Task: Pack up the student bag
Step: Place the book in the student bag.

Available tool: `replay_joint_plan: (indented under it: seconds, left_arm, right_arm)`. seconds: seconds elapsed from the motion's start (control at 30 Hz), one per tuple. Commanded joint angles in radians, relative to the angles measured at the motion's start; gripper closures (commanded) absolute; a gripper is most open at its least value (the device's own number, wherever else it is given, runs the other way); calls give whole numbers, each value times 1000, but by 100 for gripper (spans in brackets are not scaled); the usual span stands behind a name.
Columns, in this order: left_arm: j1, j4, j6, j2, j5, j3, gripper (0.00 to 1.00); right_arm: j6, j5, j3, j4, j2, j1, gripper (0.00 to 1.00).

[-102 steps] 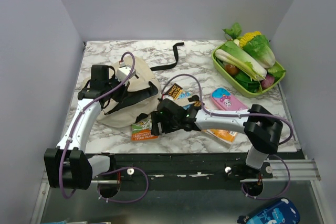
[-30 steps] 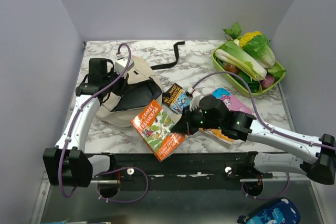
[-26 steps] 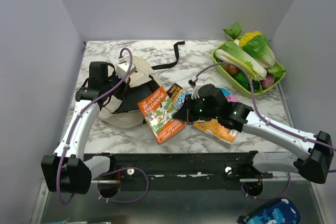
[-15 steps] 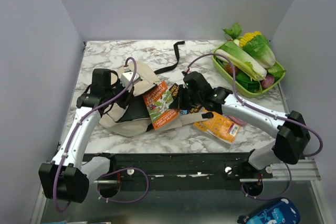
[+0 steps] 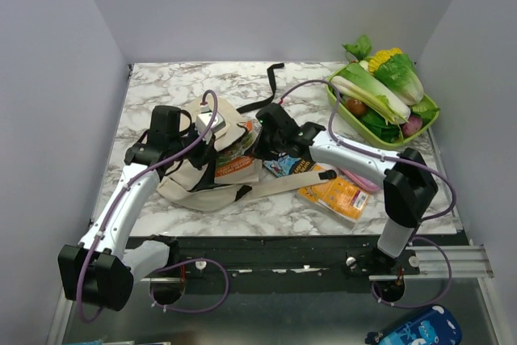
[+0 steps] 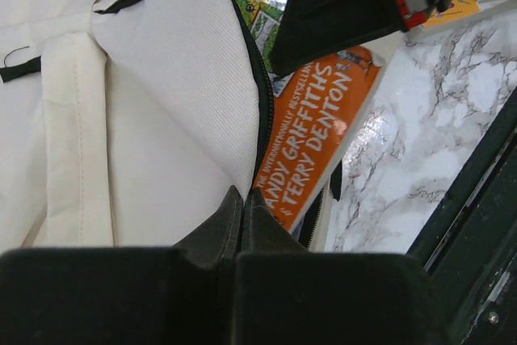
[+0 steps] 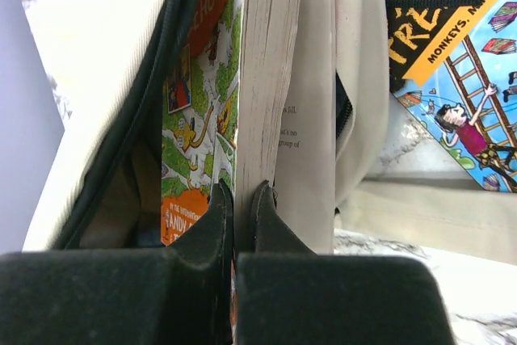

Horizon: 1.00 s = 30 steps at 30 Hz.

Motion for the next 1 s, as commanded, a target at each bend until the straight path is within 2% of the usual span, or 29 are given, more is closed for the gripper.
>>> replay_joint_plan:
  seconds: [0.0,0.03,0.17,0.33,0.37,0.43,0.47,0.57,0.67,0.73,0.83,0.87,0.97]
  left_arm:
    - [-10,31,-25,-11,122,17,100]
    - [-10,26,-22,-14,128,19,100]
    - [-10,5,-3,-11,135,25,100]
    - [-10,-18,20,-4,132,40,100]
    - [-9,-20,24,-2,128,42,100]
    - [-7,-20,32,-5,114,37,100]
    - [-6,-18,37,-4,114,35,100]
    - [11,-15,40,1,118,37,100]
    - [17,-15,44,10,120,35,100]
    - [22,-17,44,15,117,35,100]
    - [24,-14,41,16,112,37,100]
    - [24,-14,38,16,111,40,100]
    - [24,-20,30,13,111,49,100]
  right_arm:
    - [152,165,42,88,39,32,99]
    - [161,177,37,155,45,41,99]
    - [183,242,82,239,100,94,99]
    - [129,165,197,244,206,124,99]
    - [114,150,204,225,222,129,89]
    - [94,81,195,199,232,124,62]
    - [80,70,154,172,229,124,41]
    - [40,27,70,156,183,118,22]
    - [37,69,-57,165,99,111,21]
    - [26,93,-107,174,65,100,24]
    - [16,84,-90,184,87,92,40]
    - [8,79,-75,180,106,94,51]
    - [-6,34,-7,179,181,92,64]
